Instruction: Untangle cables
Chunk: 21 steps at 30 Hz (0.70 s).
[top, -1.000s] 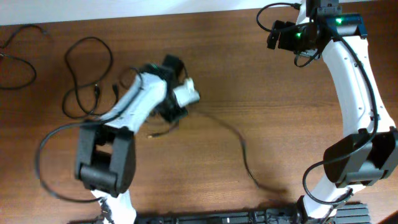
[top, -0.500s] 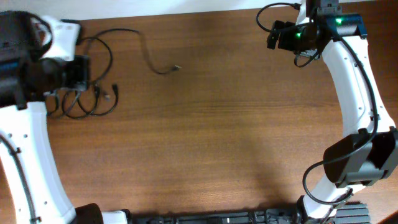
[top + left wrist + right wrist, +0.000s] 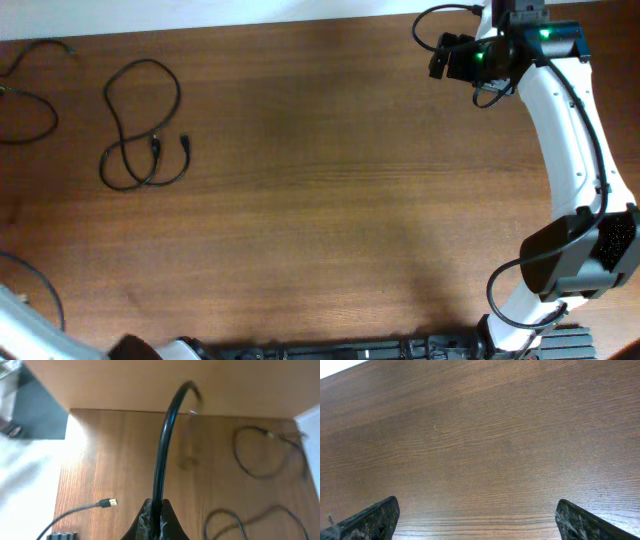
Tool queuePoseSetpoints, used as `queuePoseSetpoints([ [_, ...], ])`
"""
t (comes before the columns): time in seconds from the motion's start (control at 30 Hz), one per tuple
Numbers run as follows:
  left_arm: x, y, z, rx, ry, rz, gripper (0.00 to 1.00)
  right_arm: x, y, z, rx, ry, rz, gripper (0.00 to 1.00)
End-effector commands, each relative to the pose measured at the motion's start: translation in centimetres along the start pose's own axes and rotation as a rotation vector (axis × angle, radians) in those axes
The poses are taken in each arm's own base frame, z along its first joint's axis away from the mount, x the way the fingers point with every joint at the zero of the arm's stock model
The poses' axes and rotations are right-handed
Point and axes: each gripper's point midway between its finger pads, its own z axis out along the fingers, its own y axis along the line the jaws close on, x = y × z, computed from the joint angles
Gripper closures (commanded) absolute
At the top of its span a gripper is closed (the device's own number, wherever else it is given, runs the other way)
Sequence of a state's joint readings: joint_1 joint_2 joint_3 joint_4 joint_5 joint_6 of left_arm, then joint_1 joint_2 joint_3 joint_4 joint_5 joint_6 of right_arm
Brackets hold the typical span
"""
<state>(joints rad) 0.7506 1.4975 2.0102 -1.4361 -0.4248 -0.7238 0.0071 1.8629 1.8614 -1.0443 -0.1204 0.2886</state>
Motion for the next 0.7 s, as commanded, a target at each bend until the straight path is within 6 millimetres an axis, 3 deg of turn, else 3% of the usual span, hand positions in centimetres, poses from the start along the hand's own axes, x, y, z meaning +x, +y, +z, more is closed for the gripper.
queuePoseSetpoints([
  [0.0, -0.9, -1.1, 4.3, -0.091, -0.023, -0.088, 1.00, -0.3, 0.2, -1.0, -0.006, -0.024, 0.003, 0.02],
  [0.07, -1.1, -2.1, 6.5, -0.112, -0.029, -0.083, 1.00, -0.3, 0.2, -1.0, -0.006, -0.024, 0.003, 0.02],
  [0.13, 0.8, -3.2, 8.9, -0.119, 0.060, -0.054, 1.00, -0.3, 0.2, -1.0, -0.006, -0.024, 0.003, 0.02],
  [0.17, 3.2, -3.8, 10.1, -0.110, 0.173, -0.052, 1.00, -0.3, 0.2, -1.0, -0.006, -0.024, 0.003, 0.01],
  [0.27, 8.2, -1.1, 10.8, -0.289, 0.349, -0.208, 1.00, -0.3, 0.2, -1.0, -0.006, -0.024, 0.003, 0.02],
  [0.37, 15.8, -1.9, 11.5, -0.295, 0.672, -0.276, 1.00, -0.3, 0.2, -1.0, -0.006, -0.024, 0.003, 0.01],
  [0.43, 17.9, -2.1, 13.0, -0.329, 0.704, -0.393, 1.00, -0.3, 0.2, -1.0, -0.006, -0.024, 0.003, 0.02],
  [0.57, 21.4, -6.8, 16.7, -0.114, 0.718, -0.355, 1.00, -0.3, 0.2, -1.1, -0.006, -0.025, 0.003, 0.02],
  [0.63, 22.2, -12.3, 17.0, 0.119, 0.655, -0.214, 1.00, -0.3, 0.2, -1.0, -0.006, -0.024, 0.003, 0.02],
  [0.67, 22.2, -14.0, 16.7, 0.176, 0.626, -0.200, 1.00, -0.3, 0.2, -1.0, -0.006, -0.024, 0.003, 0.02],
])
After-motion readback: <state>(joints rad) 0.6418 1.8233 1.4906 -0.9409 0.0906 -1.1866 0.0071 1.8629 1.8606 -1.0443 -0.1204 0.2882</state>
